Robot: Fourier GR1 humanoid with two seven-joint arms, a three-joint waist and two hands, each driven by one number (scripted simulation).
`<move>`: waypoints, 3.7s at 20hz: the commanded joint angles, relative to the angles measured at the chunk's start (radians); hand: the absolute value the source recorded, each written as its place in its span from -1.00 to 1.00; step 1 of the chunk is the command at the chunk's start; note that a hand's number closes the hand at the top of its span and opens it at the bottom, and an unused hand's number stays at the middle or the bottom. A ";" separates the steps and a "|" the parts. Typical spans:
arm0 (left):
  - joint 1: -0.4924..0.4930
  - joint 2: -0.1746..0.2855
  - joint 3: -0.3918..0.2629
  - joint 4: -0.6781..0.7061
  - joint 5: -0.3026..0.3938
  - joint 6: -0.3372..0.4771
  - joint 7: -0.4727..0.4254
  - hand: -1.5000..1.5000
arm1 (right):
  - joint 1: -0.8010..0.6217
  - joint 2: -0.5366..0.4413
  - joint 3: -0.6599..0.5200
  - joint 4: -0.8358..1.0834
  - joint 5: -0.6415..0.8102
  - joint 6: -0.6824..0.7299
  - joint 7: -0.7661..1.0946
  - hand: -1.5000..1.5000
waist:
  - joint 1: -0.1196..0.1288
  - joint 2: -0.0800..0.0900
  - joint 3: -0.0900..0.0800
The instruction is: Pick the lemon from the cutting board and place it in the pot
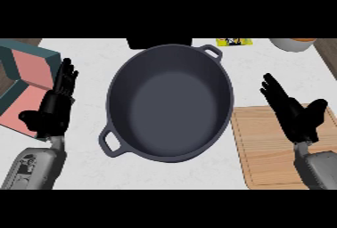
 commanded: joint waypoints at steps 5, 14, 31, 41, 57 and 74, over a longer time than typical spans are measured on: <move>0.114 0.145 0.035 0.083 -0.086 0.009 0.166 0.00 | -0.024 -0.056 -0.228 0.101 0.146 -0.429 0.038 1.00 | 0.007 0.030 -0.020; 0.141 0.131 0.010 0.111 -0.081 0.005 0.324 0.00 | 0.033 -0.080 -0.226 0.266 0.592 -1.087 0.116 -1.00 | 0.027 0.033 -0.025; 0.116 0.164 -0.010 0.088 -0.098 -0.032 0.432 0.00 | -0.187 -0.108 -0.032 0.450 0.921 -0.480 0.984 -1.00 | 0.031 0.014 -0.035; 0.122 0.186 0.028 0.044 -0.070 -0.045 0.492 0.00 | -0.357 -0.059 0.033 0.288 0.912 -0.137 1.421 -1.00 | -0.002 0.008 -0.024; 0.166 0.174 0.050 0.045 -0.089 -0.055 0.435 0.00 | -0.281 0.005 -0.104 0.233 1.002 -0.083 1.418 -1.00 | 0.000 0.021 -0.021; 0.192 0.165 0.073 -0.017 -0.092 -0.079 0.447 0.00 | -0.241 0.094 -0.238 0.297 1.083 -0.044 1.353 -1.00 | 0.014 0.023 -0.021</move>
